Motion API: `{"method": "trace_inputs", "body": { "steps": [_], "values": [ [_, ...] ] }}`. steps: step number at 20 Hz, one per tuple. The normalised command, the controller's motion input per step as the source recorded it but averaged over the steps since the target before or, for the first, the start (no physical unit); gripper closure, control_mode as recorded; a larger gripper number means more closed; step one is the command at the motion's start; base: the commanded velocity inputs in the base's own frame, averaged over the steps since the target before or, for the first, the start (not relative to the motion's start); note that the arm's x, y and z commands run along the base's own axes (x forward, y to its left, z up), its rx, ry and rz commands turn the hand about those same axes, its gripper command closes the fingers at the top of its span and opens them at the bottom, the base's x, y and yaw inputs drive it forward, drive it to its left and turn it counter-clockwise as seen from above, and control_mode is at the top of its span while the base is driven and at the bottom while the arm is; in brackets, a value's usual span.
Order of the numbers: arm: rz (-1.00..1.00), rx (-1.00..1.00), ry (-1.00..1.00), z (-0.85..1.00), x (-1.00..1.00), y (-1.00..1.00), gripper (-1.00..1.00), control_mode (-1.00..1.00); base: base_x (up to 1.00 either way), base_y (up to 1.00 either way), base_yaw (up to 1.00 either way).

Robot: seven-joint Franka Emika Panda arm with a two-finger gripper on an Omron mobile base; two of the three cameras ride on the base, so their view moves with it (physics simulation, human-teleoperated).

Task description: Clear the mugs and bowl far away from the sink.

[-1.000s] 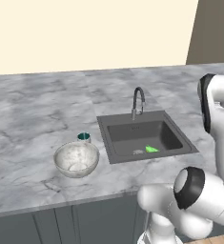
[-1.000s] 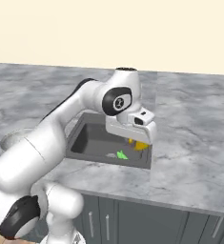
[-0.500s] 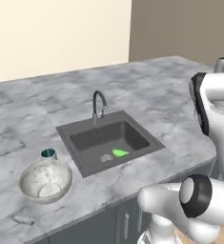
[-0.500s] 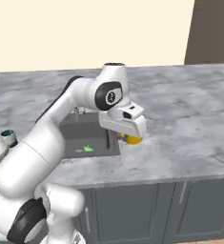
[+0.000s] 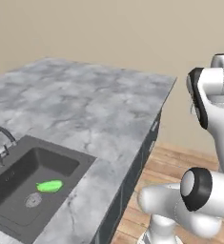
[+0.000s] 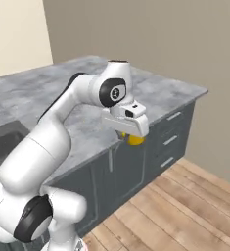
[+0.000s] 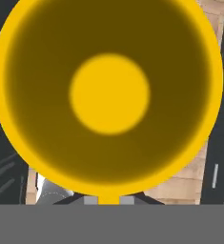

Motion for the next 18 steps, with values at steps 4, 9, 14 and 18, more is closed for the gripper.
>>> {"method": "trace_inputs", "body": {
  "steps": [4, 9, 14, 18],
  "values": [
    [0.0, 0.0, 0.0, 0.0, 0.0, 0.0, 1.0, 1.0, 0.0, 0.0, -1.0],
    [0.0, 0.0, 0.0, 0.0, 0.0, 0.0, 1.0, 1.0, 0.0, 0.0, -1.0],
    [0.0, 0.0, 0.0, 0.0, 0.0, 0.0, 1.0, 1.0, 0.0, 0.0, -1.0],
    [0.0, 0.0, 0.0, 0.0, 0.0, 0.0, 1.0, 1.0, 0.0, -0.03, -0.98]
  ]
}}
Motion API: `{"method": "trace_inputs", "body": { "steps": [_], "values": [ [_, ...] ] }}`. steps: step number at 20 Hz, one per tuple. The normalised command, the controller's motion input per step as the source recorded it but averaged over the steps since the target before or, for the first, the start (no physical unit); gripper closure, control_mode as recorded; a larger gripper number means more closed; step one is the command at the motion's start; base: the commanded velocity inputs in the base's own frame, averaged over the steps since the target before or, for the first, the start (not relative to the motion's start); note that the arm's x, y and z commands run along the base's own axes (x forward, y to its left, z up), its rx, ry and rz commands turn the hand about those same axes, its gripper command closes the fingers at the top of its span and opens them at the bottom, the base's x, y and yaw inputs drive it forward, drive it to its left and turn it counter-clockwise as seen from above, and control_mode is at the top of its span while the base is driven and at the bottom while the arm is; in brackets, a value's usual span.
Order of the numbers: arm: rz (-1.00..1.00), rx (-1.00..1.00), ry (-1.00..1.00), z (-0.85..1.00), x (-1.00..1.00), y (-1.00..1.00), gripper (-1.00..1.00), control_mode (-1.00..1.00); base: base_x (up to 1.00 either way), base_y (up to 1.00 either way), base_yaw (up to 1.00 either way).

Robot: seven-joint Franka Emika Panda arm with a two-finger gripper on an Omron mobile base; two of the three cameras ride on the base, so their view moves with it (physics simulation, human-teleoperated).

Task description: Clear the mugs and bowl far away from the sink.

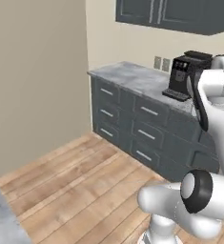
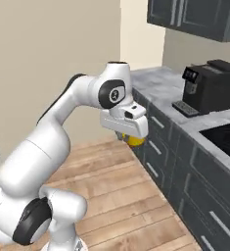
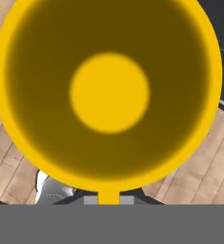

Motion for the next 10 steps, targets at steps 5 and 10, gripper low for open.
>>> {"method": "trace_inputs", "body": {
  "steps": [5, 10],
  "values": [
    [0.0, 0.0, 0.0, 0.0, 0.0, 0.0, 1.0, 1.0, 0.0, -0.27, -0.89],
    [0.0, 0.0, 0.0, 0.0, 0.0, 0.0, 1.0, 1.0, 0.0, -0.55, -0.77]
  ]
}}
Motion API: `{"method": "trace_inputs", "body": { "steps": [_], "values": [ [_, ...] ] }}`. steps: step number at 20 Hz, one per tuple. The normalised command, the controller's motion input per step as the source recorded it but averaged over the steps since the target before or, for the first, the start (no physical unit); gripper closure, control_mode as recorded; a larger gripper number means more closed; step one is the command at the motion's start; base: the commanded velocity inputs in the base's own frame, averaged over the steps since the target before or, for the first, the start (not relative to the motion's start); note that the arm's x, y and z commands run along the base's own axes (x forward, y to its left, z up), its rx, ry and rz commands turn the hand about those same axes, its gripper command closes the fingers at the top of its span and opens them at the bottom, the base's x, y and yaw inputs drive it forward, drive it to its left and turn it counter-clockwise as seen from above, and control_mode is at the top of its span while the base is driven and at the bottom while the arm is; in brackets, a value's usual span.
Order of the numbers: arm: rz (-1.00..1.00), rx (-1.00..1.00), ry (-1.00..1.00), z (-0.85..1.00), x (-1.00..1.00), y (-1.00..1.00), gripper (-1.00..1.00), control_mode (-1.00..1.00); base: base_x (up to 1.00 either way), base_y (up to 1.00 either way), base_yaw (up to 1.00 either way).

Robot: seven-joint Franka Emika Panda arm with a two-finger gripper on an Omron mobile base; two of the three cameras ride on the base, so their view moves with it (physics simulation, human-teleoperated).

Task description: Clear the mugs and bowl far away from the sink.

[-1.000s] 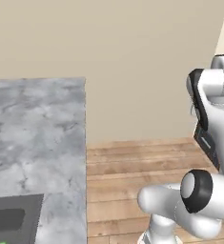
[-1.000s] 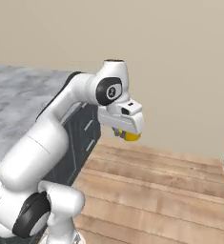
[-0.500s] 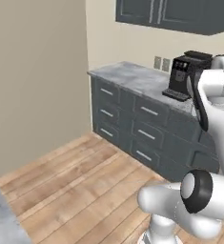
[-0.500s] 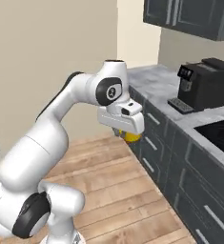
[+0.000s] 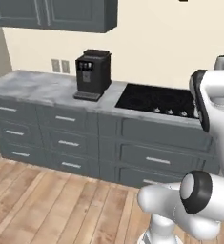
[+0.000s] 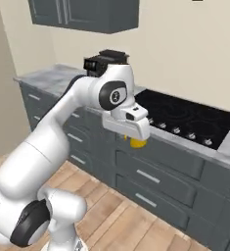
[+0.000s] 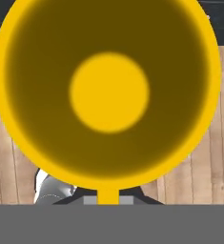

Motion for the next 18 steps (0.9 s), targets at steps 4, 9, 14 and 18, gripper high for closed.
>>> {"method": "trace_inputs", "body": {
  "steps": [4, 9, 14, 18],
  "values": [
    [0.0, 0.0, 0.0, 0.0, 0.0, 0.0, 1.0, 1.0, 0.0, -0.66, -0.7],
    [0.0, 0.0, 0.0, 0.0, 0.0, 0.0, 1.0, 1.0, 0.62, -0.25, -0.3],
    [0.0, 0.0, 0.0, 0.0, 0.0, 0.0, 1.0, 1.0, 0.97, -0.11, -0.06],
    [0.0, 0.0, 0.0, 0.0, 0.0, 0.0, 1.0, 1.0, 0.93, -0.25, -0.06]
  ]
}}
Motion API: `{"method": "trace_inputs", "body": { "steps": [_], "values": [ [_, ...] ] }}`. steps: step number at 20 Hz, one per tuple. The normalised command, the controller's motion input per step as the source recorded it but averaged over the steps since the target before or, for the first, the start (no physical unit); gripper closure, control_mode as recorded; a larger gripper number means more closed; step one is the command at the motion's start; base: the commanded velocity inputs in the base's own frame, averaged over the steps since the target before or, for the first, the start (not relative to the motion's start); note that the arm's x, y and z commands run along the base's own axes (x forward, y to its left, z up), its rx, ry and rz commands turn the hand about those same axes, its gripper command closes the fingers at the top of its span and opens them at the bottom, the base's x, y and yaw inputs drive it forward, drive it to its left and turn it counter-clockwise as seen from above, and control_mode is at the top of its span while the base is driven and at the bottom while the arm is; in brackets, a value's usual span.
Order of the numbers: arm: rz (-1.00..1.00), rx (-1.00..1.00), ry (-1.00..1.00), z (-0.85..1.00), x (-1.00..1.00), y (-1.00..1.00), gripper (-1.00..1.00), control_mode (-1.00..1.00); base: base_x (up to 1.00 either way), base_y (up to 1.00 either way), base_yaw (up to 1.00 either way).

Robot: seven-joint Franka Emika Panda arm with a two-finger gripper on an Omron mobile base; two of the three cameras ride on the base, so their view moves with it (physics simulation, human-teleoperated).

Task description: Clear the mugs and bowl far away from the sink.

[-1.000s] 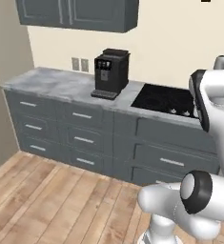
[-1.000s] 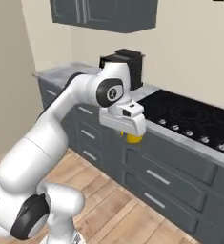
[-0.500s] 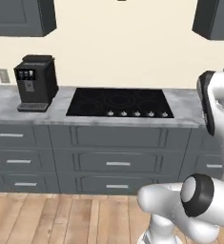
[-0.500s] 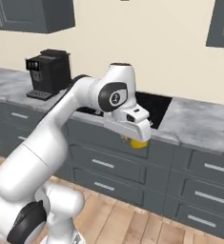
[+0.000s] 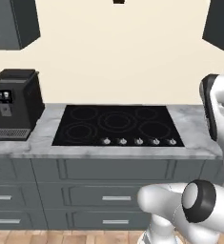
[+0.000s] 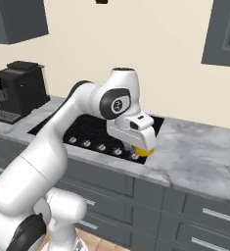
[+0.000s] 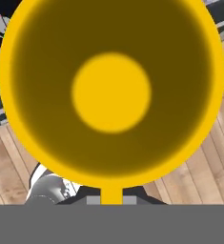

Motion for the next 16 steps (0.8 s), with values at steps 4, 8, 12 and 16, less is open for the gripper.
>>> {"method": "trace_inputs", "body": {
  "steps": [4, 8, 12, 16],
  "values": [
    [0.0, 0.0, 0.0, 0.0, 0.0, 0.0, 1.0, 1.0, 0.8, -0.39, 0.0],
    [0.0, 0.0, 0.0, 0.0, 0.0, 0.0, 1.0, 1.0, 0.57, -0.18, -0.39],
    [0.0, 0.0, 0.0, 0.0, 0.0, 0.0, 1.0, 1.0, 0.28, -0.03, -0.35],
    [0.0, 0.0, 0.0, 0.0, 0.0, 0.0, 1.0, 1.0, 0.1, -0.02, 0.02]
  ]
}}
